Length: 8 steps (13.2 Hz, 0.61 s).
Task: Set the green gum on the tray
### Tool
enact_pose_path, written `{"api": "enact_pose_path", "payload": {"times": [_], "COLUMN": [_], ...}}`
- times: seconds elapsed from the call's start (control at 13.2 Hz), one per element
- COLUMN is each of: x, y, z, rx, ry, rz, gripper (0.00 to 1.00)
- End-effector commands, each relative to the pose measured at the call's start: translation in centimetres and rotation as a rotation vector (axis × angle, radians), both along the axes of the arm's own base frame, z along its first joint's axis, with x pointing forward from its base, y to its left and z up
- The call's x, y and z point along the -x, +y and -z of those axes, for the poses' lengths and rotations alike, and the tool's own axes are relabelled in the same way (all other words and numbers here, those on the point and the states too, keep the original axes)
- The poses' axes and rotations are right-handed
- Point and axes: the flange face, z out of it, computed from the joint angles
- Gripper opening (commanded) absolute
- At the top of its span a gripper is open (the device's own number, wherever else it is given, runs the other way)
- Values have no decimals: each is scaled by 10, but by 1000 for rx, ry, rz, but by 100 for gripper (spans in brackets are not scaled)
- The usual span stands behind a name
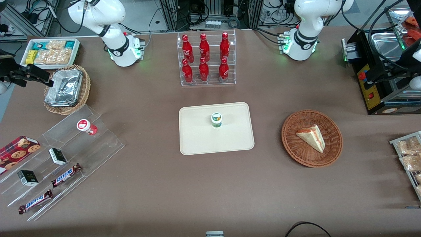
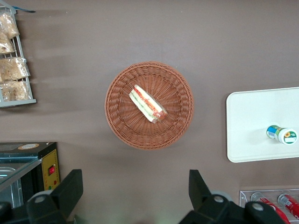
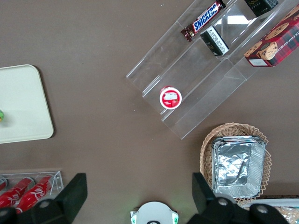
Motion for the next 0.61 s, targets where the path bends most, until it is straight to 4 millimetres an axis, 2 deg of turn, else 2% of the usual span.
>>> {"api": "enact_pose_path", "payload": {"times": [0.0, 0.53], "x": [-15, -29], "y": [-2, -9], "z": [-1, 5], "rx": [0, -1], "ry": [1, 2], "rz": [-3, -6], "gripper": [100, 100]}}
